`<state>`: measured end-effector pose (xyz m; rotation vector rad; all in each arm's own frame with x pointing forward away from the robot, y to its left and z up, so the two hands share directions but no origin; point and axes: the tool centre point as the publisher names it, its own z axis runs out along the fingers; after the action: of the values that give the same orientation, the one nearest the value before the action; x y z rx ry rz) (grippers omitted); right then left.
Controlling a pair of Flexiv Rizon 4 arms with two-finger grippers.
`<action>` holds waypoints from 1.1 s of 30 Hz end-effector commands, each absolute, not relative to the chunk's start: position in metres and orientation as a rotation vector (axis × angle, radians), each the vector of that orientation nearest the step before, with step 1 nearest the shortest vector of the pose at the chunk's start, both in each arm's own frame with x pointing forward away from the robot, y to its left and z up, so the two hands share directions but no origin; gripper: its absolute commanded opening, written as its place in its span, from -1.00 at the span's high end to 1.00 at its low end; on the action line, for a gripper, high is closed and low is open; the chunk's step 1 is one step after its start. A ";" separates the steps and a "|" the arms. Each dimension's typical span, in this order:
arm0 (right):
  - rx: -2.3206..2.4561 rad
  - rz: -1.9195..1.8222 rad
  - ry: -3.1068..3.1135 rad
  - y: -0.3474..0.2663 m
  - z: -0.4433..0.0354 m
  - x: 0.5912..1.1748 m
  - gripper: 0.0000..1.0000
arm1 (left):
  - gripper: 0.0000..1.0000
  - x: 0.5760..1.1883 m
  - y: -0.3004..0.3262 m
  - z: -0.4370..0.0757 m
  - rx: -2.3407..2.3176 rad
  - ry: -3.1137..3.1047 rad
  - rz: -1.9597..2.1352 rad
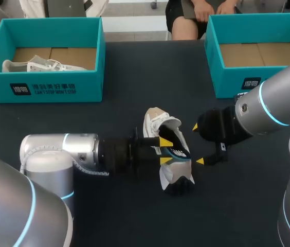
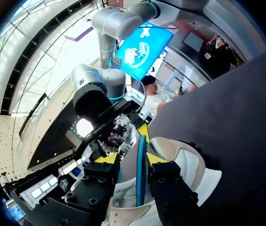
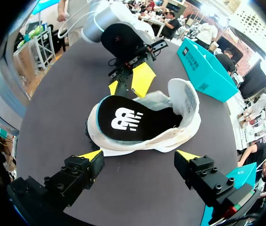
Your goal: Take the shoe out of the shoebox, open the shoe tongue, remove and reinsert the insole, then place the shoe into the shoebox
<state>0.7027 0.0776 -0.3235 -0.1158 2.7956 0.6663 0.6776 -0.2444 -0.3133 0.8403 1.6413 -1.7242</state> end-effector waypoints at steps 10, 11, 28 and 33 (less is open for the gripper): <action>-0.117 0.668 2.793 0.077 -0.324 0.701 -1.00 | 1.00 0.678 -0.242 -0.326 0.873 1.697 -1.723; -0.117 0.668 2.793 0.077 -0.324 0.701 -1.00 | 1.00 0.679 -0.240 -0.327 0.871 1.699 -1.721; -0.117 0.668 2.793 0.077 -0.324 0.701 -1.00 | 0.34 0.683 -0.232 -0.334 0.852 1.738 -1.702; -0.117 0.668 2.793 0.077 -0.324 0.701 -1.00 | 0.04 0.679 -0.230 -0.319 0.850 1.695 -1.713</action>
<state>0.7027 0.0776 -0.3236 -0.1159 2.7957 0.6663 0.6842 -0.2353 -0.3245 0.8568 1.6978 -1.7219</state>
